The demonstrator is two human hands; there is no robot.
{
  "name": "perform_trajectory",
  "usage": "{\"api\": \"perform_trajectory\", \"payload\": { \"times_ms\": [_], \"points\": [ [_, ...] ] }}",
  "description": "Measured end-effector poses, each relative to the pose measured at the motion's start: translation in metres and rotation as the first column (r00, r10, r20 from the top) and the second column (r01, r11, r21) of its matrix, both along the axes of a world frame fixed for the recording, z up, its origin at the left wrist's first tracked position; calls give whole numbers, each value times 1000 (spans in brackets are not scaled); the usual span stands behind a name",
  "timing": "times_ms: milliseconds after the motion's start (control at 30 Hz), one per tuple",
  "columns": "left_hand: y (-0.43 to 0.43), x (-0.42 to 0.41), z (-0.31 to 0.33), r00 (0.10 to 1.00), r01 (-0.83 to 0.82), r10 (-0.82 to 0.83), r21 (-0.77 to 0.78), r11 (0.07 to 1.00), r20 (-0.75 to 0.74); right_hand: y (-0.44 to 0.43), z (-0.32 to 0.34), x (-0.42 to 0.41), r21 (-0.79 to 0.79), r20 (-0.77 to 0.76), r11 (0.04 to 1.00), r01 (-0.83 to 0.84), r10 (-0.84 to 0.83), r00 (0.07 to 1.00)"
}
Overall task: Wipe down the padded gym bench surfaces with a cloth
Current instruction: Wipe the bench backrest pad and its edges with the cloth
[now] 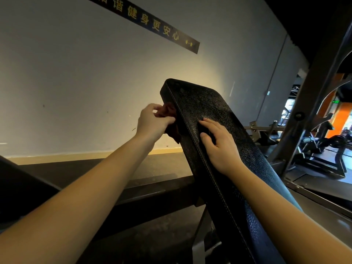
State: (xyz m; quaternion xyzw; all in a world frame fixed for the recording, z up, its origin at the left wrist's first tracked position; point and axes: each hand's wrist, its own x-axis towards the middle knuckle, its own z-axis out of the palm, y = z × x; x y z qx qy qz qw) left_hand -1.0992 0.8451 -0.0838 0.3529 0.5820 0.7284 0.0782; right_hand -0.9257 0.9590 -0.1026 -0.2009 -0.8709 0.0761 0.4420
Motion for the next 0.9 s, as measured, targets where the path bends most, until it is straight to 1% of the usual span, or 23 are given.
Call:
{"api": "perform_trajectory", "payload": {
  "times_ms": [67, 167, 233, 300, 333, 400, 467, 500, 567, 633, 700, 767, 800, 833, 900],
  "points": [
    [-3, 8, -9, 999, 29, -28, 17, 999, -46, 0, 0, 0, -1, 0, 1000, 1, -1, 1000],
    [-15, 34, -32, 981, 99, -91, 37, 994, -172, -1, 1, -2, -2, 3, 1000, 11, -11, 1000],
    [-25, 56, -57, 957, 148, -141, 9, 989, -255, -2, 1, -3, 3, 0, 1000, 15, -15, 1000],
    [-34, 77, -80, 945, 122, -130, -43, 992, -302, -3, 1, -3, 6, 0, 1000, 18, -18, 1000],
    [-34, 81, -86, 948, 86, -92, -35, 996, -306, -2, 0, -3, 4, 4, 1000, 15, -15, 1000],
    [-24, 75, -78, 961, -2, 13, 39, 999, -275, -1, -1, -1, -1, 1, 1000, 6, -6, 1000],
    [-5, 53, -49, 976, -116, 131, 93, 989, -174, 0, -1, 0, -3, -6, 1000, -5, 5, 1000],
    [4, 40, -32, 975, -163, 174, 88, 983, -136, 1, -1, 0, -4, -6, 1000, -8, 8, 1000],
    [16, 27, -13, 961, -213, 220, 63, 975, -166, 1, 0, 0, -5, -1, 1000, -3, 3, 1000],
    [11, 36, -23, 960, -177, 185, 57, 983, -209, 1, 0, 0, -4, 5, 1000, 2, -2, 1000],
    [-8, 64, -56, 965, -92, 105, 64, 994, -240, 0, 0, -1, -4, 5, 1000, 4, -4, 1000],
    [-31, 92, -88, 960, 15, -4, 36, 999, -280, -1, 1, -1, -3, 3, 1000, 6, -6, 1000],
    [-35, 98, -96, 960, 50, -40, 30, 998, -277, -1, 1, -1, -4, 5, 1000, 3, -3, 1000],
    [-33, 96, -96, 964, 48, -36, 41, 998, -262, -1, 1, 0, -5, 5, 1000, -2, 2, 1000],
    [-18, 78, -81, 974, -22, 41, 88, 996, -221, 0, 0, 1, -1, 3, 1000, -3, 3, 1000]
  ]
}}
